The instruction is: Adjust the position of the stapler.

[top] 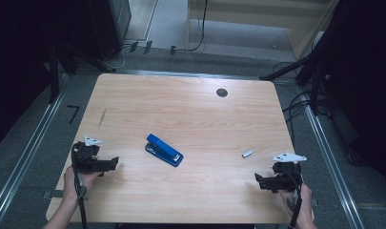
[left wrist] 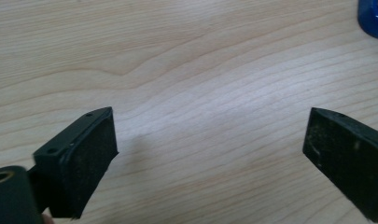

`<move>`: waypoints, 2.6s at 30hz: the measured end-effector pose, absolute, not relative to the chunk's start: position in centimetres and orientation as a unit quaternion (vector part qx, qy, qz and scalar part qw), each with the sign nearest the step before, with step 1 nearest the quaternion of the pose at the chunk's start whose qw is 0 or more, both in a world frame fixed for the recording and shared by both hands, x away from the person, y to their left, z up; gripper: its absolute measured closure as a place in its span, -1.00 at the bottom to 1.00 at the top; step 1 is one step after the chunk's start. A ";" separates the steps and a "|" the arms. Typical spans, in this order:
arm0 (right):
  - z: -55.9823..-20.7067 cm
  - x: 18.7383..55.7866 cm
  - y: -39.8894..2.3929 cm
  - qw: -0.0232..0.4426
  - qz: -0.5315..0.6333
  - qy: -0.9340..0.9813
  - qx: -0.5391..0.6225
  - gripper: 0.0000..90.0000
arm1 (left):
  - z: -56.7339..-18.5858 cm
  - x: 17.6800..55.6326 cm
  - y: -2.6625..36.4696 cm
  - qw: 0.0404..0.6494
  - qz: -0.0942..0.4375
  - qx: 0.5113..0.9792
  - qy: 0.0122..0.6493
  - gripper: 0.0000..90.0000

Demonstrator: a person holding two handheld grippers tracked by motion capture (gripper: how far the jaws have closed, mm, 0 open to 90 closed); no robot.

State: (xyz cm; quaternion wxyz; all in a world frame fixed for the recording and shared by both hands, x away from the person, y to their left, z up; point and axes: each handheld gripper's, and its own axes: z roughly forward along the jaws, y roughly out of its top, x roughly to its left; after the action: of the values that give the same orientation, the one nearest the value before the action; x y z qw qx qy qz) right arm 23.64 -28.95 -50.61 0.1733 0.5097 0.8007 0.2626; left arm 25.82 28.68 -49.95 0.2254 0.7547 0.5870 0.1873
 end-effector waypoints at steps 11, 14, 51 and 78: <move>-50.2 23.8 -29.0 0.168 0.264 0.797 0.517 -0.95 | -49.1 27.2 27.5 0.222 0.176 0.771 0.571 -0.84; -50.0 24.3 -28.6 0.164 0.268 0.794 0.520 -0.95 | -49.1 27.8 27.1 0.222 0.170 0.773 0.570 -0.83; -50.3 24.3 -26.9 0.158 0.264 0.810 0.500 -0.92 | -49.5 32.5 20.9 0.301 0.151 0.799 0.498 0.64; -50.4 24.1 -26.0 0.143 0.266 0.822 0.483 -0.92 | -50.4 31.7 14.8 0.318 0.104 0.835 0.437 0.81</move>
State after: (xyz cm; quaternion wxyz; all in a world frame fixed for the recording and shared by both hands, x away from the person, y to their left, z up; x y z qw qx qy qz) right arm 24.14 -26.00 -50.43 0.1434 0.4833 0.8217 0.2659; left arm 31.73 14.76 -50.38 0.3185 0.8350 0.4366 0.1035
